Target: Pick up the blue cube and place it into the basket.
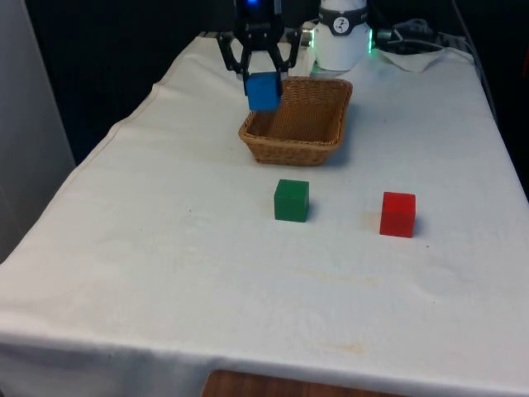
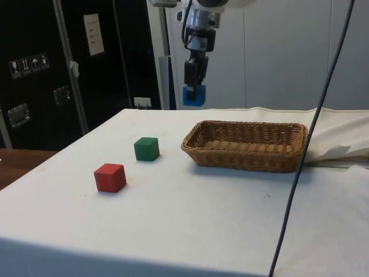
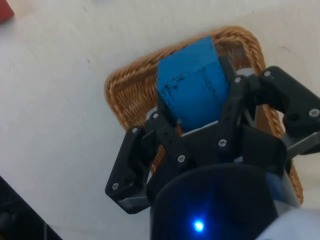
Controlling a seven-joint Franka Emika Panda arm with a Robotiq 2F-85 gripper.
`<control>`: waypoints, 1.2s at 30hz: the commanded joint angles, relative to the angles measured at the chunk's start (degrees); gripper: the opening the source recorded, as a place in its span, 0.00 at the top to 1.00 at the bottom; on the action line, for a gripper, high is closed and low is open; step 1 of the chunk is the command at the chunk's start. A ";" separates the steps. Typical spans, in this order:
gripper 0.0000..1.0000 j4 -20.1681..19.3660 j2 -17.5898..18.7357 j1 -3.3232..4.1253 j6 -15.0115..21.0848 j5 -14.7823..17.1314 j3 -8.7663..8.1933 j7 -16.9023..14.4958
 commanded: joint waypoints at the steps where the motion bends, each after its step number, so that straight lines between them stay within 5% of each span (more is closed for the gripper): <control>1: 1.00 -0.74 -0.46 0.00 0.69 -1.43 -0.06 1.20; 27: 1.00 -10.94 -9.28 -0.40 0.86 -1.26 1.38 0.86; 28: 1.00 -10.54 -9.17 0.00 0.17 -0.06 1.15 0.00; 35: 1.00 -12.43 -9.85 -0.69 0.63 -2.12 1.20 0.63; 36: 1.00 -12.15 -9.97 -0.06 0.17 -0.74 0.97 -0.23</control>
